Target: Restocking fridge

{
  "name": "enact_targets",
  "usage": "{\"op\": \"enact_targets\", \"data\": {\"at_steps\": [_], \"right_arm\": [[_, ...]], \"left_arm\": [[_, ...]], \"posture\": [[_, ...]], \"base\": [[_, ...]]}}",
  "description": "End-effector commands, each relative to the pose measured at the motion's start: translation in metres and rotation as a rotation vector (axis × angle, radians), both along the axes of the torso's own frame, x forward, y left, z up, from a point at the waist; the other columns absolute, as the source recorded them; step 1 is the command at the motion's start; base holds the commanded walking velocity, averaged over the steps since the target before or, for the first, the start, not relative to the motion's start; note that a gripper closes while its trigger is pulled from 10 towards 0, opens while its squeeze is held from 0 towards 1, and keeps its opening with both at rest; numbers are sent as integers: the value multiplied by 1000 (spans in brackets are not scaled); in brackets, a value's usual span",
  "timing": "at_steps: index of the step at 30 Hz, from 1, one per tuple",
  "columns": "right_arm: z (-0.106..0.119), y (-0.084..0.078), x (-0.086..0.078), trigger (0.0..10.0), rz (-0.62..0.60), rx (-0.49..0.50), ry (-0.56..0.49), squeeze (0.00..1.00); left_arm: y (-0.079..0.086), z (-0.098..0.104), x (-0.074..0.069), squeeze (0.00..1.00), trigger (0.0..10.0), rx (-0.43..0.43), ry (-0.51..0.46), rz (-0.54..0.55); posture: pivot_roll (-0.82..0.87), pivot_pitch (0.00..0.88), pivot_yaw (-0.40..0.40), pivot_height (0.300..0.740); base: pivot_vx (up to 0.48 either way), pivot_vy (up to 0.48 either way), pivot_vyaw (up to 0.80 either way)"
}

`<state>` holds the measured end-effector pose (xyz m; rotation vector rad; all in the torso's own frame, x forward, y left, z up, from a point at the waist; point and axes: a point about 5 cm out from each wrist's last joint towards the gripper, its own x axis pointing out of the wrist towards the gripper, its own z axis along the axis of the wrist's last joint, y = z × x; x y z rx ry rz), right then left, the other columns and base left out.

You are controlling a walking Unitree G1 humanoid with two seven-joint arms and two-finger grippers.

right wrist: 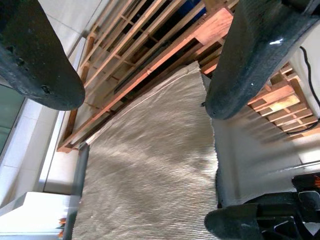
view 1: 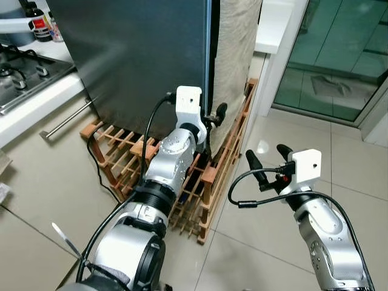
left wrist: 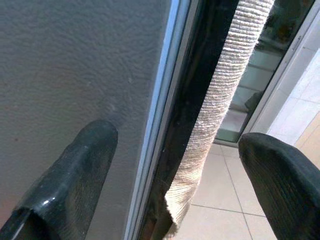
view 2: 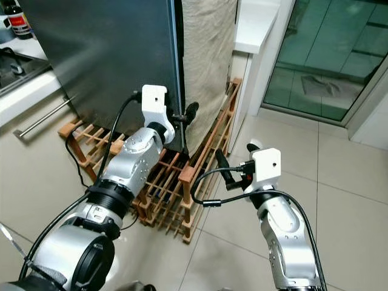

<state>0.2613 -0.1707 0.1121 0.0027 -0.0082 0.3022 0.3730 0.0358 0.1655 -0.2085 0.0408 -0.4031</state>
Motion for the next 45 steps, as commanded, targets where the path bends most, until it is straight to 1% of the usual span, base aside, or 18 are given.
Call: {"op": "enact_targets", "data": {"at_steps": [1,4,6,7,8,9,10,12,13,20,22,24,29,33,36,40,45], "right_arm": [[4,1,-1,10000,3,-11,-13,0],[5,0,0,10000,3,-11,-15,0],[5,1,0,10000,4,-10,-18,0],[5,1,0,10000,4,-10,-18,0],[6,1,0,10000,4,-10,-19,0],[6,1,0,10000,4,-10,-19,0],[6,1,1,10000,5,-10,-20,0],[6,1,1,10000,6,-10,-21,0],[6,2,1,10000,8,-10,-21,0],[6,2,2,10000,11,-13,-19,0],[6,3,2,10000,11,-14,-19,0],[6,3,2,10000,11,-15,-19,0],[6,2,3,10000,5,-14,-23,0],[7,1,3,10000,-5,-13,-28,0],[8,0,4,10000,-19,-13,-38,0],[9,-1,6,10000,-31,-11,-43,0],[8,0,7,10000,-35,-11,-45,0]], "left_arm": [[-25,12,-4,0,10000,-44,-27,-80],[-31,18,-6,0,10000,-72,-56,-133],[-39,25,-11,0,10000,-126,-84,-205],[-39,25,-11,0,10000,-126,-84,-205],[-48,31,-19,0,10000,-168,-107,-310],[-48,31,-19,0,10000,-168,-107,-310],[-51,33,-22,0,10000,-177,-125,-354],[-50,33,-21,0,10000,-162,-126,-345],[-48,32,-19,0,10000,-139,-122,-315],[-44,30,-14,0,10000,-118,-111,-272],[-44,30,-11,0,10000,-90,-105,-245],[-43,30,-11,0,10000,-80,-109,-235],[-38,29,-7,0,10000,-83,-95,-191],[-37,28,-6,0,10000,-85,-89,-178],[-36,26,-5,0,10000,-89,-75,-149],[-40,24,-4,0,10000,-124,-33,-140],[-45,21,-6,0,10000,-134,-10,-145]], "posture": [[-164,8,47,740],[-164,7,47,740],[-164,5,46,740],[-164,5,46,740],[-164,5,46,740],[-164,5,46,740],[-164,4,44,740],[-164,4,44,740],[-164,4,44,740],[-163,2,41,740],[-163,2,41,740],[-163,2,41,740],[-163,2,41,740],[-165,0,44,740],[-166,0,46,740],[-169,0,53,740],[-173,0,57,740]], "base": [[0,0,0],[0,0,0],[0,0,0],[0,0,0],[0,0,0],[0,0,0],[0,0,0],[0,0,0],[0,0,0],[0,0,0],[0,0,0],[0,0,0],[0,0,0],[0,0,0],[0,0,0],[0,0,0],[0,0,0]]}}
